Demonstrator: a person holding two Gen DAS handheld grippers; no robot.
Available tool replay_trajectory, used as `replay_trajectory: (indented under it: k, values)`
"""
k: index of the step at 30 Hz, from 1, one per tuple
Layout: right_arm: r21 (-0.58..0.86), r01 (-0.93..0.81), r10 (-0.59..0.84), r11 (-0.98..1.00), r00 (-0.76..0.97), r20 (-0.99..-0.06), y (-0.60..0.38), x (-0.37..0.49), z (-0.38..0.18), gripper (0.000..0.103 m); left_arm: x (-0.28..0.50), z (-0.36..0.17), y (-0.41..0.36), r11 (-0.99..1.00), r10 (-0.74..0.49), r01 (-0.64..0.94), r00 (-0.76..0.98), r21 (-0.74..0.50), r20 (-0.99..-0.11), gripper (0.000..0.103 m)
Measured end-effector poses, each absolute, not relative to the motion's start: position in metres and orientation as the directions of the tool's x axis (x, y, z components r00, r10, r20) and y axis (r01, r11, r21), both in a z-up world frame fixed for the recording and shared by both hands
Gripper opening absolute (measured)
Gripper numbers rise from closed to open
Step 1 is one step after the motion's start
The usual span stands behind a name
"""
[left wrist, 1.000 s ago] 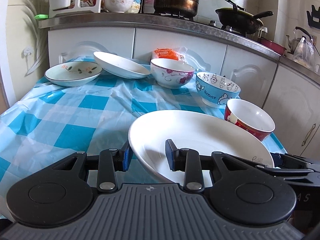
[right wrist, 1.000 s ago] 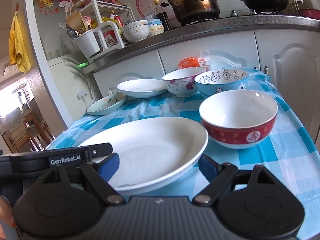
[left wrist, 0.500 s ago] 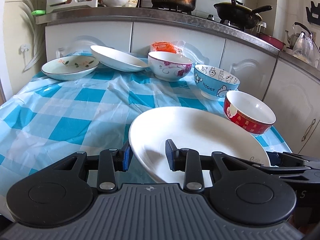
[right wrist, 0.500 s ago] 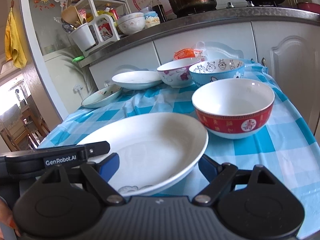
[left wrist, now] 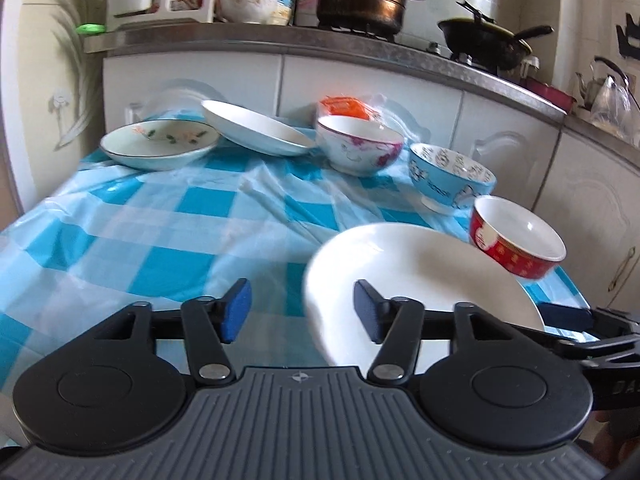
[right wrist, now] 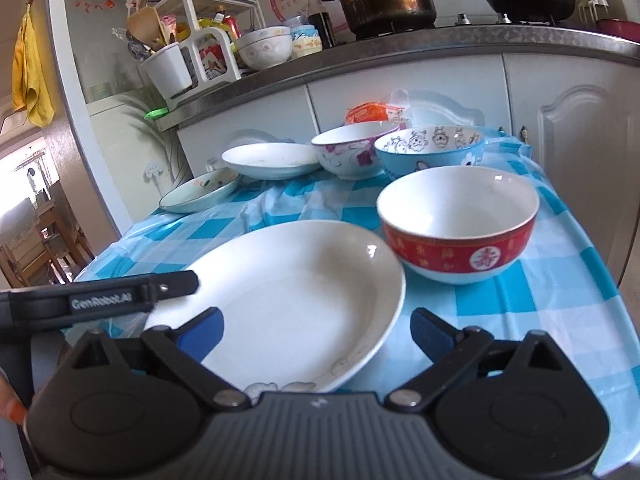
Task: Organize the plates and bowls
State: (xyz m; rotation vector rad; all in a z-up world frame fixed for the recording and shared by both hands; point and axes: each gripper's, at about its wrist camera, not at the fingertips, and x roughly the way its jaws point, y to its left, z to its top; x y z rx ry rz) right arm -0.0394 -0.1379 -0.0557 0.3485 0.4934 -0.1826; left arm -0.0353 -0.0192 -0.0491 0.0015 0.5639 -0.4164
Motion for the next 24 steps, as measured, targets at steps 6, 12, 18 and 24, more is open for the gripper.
replay_trajectory:
  k: [6, 12, 18, 24]
  values:
    - [0.331, 0.290, -0.101, 0.898, 0.868, -0.486, -0.148, -0.041, -0.047, 0.102, -0.015, -0.039, 0.003, 0.933, -0.355, 0.331, 0.781, -0.142, -0.513, 0.093]
    - [0.373, 0.317, -0.099, 0.872, 0.861, -0.500, -0.155, -0.028, -0.036, 0.102, 0.017, -0.023, 0.029, 0.945, -0.326, 0.267, 0.805, -0.187, -0.496, 0.096]
    - [0.432, 0.318, -0.058, 0.844, 0.855, -0.516, -0.159, 0.000, -0.026, 0.102, 0.058, -0.003, 0.045, 0.946, -0.317, 0.241, 0.822, -0.215, -0.473, 0.098]
    - [0.574, 0.280, 0.052, 0.770, 0.869, -0.492, -0.168, 0.047, -0.014, 0.102, 0.108, 0.010, 0.041, 0.938, -0.343, 0.259, 0.797, -0.232, -0.497, 0.098]
